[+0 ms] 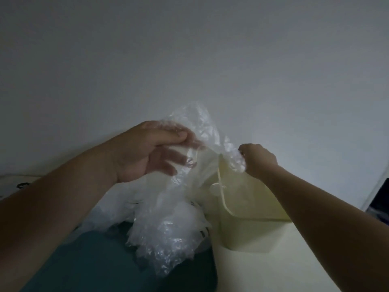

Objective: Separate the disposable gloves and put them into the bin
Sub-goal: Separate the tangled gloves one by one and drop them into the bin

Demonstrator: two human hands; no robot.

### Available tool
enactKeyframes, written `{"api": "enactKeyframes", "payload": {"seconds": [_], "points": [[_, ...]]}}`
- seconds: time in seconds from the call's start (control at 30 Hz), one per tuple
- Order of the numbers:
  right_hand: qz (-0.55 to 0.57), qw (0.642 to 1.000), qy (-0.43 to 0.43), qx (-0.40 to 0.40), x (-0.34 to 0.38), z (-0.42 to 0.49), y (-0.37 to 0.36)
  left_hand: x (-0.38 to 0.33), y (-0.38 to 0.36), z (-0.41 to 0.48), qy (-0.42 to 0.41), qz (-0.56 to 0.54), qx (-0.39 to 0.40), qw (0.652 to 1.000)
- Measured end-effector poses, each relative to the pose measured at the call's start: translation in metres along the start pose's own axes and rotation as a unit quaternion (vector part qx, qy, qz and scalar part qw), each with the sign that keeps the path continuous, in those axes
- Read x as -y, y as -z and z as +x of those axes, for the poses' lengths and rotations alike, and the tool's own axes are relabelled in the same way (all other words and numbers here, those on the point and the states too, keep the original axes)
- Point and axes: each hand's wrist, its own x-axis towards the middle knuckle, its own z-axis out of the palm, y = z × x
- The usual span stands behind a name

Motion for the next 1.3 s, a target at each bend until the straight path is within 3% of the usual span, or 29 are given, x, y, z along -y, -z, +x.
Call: {"api": "enactKeyframes", "payload": {"seconds": [0.1,0.2,0.3,0.43,0.5,0.57,0.67,0.73,0.8,0.9,1.0,1.1,1.2,1.3], "points": [[-0.012,0.989,0.039,0.141,-0.010,0.004,-0.011,0.001,-0.009,0.021,-0.001,-0.026,0.035,0.999],[0.097,0.982,-0.012,0.162,-0.007,-0.008,0.024,0.013,-0.022,0.056,0.028,0.007,0.031,0.999],[0.208,0.975,-0.034,0.072,-0.024,-0.005,0.056,0.031,-0.034,0.093,0.069,0.087,0.011,0.994],[0.215,0.973,-0.063,-0.049,-0.051,-0.012,0.079,0.058,-0.061,0.145,0.101,0.055,-0.028,0.993],[0.229,0.967,-0.046,-0.098,-0.057,-0.020,0.084,0.069,-0.079,0.163,0.099,0.105,-0.032,0.989],[0.225,0.970,0.000,-0.093,-0.057,-0.029,0.087,0.079,-0.096,0.174,0.093,0.197,-0.014,0.976],[0.132,0.986,0.066,0.083,-0.039,-0.048,0.088,0.094,-0.108,0.195,0.092,0.324,-0.015,0.941],[0.011,0.969,0.079,0.234,-0.023,-0.060,0.081,0.102,-0.114,0.205,0.086,0.414,-0.026,0.906],[-0.060,0.944,0.075,0.315,-0.008,-0.064,0.064,0.106,-0.113,0.210,0.060,0.457,-0.037,0.887],[-0.078,0.928,0.062,0.359,0.008,-0.062,0.036,0.104,-0.099,0.196,-0.007,0.410,-0.077,0.909],[-0.143,0.910,0.069,0.384,0.017,-0.058,0.012,0.093,-0.075,0.167,-0.060,0.391,-0.123,0.910],[-0.222,0.874,0.088,0.422,0.026,-0.058,-0.009,0.075,-0.055,0.125,-0.073,0.410,-0.109,0.902],[-0.247,0.878,0.079,0.403,0.040,-0.057,0.003,0.067,-0.033,0.072,-0.026,0.498,-0.051,0.865],[-0.246,0.912,0.062,0.322,0.052,-0.057,0.029,0.074,-0.017,0.030,0.077,0.617,0.023,0.783]]}}
